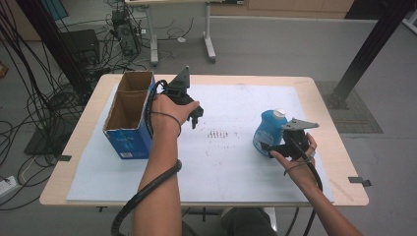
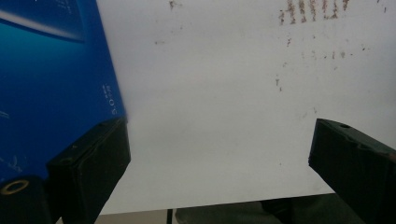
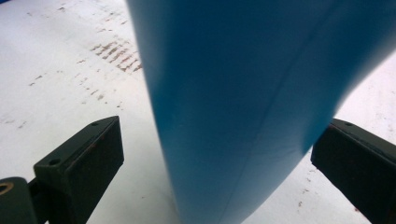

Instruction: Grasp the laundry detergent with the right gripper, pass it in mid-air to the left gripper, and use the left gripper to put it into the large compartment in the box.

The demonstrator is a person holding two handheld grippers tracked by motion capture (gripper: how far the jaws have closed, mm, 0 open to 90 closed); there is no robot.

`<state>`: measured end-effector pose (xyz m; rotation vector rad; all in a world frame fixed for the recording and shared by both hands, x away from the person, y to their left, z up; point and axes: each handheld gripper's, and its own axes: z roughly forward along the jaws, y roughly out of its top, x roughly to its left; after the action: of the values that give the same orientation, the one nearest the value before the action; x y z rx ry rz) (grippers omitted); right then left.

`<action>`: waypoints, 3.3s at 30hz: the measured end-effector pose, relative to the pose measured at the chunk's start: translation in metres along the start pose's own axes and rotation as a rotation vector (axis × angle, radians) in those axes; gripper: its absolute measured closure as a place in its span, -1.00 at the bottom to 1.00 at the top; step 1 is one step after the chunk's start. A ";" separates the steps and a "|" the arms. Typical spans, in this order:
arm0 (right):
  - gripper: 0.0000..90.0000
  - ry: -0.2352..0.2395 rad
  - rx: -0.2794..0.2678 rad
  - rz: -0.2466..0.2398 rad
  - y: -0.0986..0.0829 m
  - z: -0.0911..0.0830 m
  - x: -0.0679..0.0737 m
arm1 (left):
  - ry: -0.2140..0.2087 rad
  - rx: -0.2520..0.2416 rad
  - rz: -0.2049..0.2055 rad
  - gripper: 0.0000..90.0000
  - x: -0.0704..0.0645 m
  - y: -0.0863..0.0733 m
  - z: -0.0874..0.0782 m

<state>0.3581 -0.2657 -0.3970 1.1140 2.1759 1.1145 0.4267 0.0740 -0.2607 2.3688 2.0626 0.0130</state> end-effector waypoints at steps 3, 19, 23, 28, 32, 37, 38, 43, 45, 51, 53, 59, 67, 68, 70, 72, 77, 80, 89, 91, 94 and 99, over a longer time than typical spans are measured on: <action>-0.95 -0.005 -0.001 0.014 -0.001 0.003 -0.001 | 0.002 -0.004 -0.002 -0.87 -0.001 0.000 -0.001; -0.95 -0.011 -0.031 0.018 -0.001 0.003 0.000 | 0.007 0.000 0.002 -0.87 -0.003 0.001 0.000; -0.95 -0.008 -0.035 0.011 0.000 0.003 0.001 | 0.005 -0.007 0.006 -0.87 -0.005 0.001 0.000; -0.95 -0.013 -0.041 0.014 0.001 0.003 0.001 | 0.004 -0.010 0.008 -0.87 -0.005 0.001 -0.001; -0.95 -0.009 -0.037 0.011 0.002 0.005 0.002 | 0.002 -0.010 0.006 -0.87 -0.004 0.001 -0.002; -0.95 -0.007 -0.042 0.005 0.004 0.005 0.003 | 0.003 -0.010 0.005 -0.87 -0.005 0.001 -0.002; -0.95 -0.006 -0.042 0.004 0.004 0.005 0.003 | 0.004 -0.008 0.007 -0.87 -0.005 0.002 -0.002; -0.95 -0.008 -0.044 0.003 0.005 0.004 0.002 | 0.002 -0.010 0.011 -0.87 -0.006 0.003 -0.002; -0.95 -0.005 -0.040 -0.002 0.005 0.003 0.001 | -0.002 -0.012 0.009 -0.87 -0.007 0.003 -0.002; -0.95 -0.007 -0.045 0.000 0.005 0.002 0.000 | -0.004 -0.014 0.012 -0.87 -0.009 0.004 -0.002; -0.95 -0.007 -0.045 0.001 0.005 0.002 0.000 | -0.005 -0.015 0.009 -0.87 -0.010 0.004 -0.003; -0.95 -0.004 -0.055 -0.001 0.006 0.002 0.000 | -0.003 -0.016 0.014 -0.87 -0.011 0.004 -0.004; -0.95 -0.004 -0.052 0.003 0.005 0.002 0.001 | 0.000 -0.019 0.014 -0.87 -0.009 0.004 -0.005; -0.95 -0.004 -0.052 0.003 0.005 0.002 0.001 | 0.000 -0.019 0.014 -0.87 -0.009 0.004 -0.005; -0.95 -0.006 -0.054 0.002 0.005 0.002 0.000 | -0.001 -0.019 0.012 -0.87 -0.009 0.004 -0.006; -0.95 -0.006 -0.055 -0.001 0.005 0.001 0.000 | -0.004 -0.021 0.010 -0.87 -0.009 0.004 -0.006; -0.95 -0.007 -0.059 0.001 0.006 0.001 -0.001 | -0.003 -0.023 0.012 -0.87 -0.009 0.004 -0.007; -0.95 -0.013 -0.059 0.000 0.006 0.000 -0.001 | -0.012 -0.028 0.010 -0.87 -0.010 0.004 -0.008; -0.95 -0.013 -0.058 0.000 0.006 0.000 -0.001 | -0.011 -0.029 0.017 -0.87 -0.012 0.004 -0.008; -0.95 -0.011 -0.057 -0.002 0.007 0.000 -0.001 | -0.009 -0.026 0.017 -0.87 -0.012 0.004 -0.008; -0.95 -0.011 -0.056 -0.005 0.006 0.001 -0.002 | -0.009 -0.030 0.015 -0.87 -0.011 0.003 -0.009; -0.95 -0.011 -0.061 0.002 0.007 0.001 -0.001 | -0.010 -0.030 0.015 -0.87 -0.011 0.004 -0.010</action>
<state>0.3624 -0.2642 -0.3921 1.0939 2.1185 1.1643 0.4289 0.0626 -0.2509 2.3626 2.0249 0.0322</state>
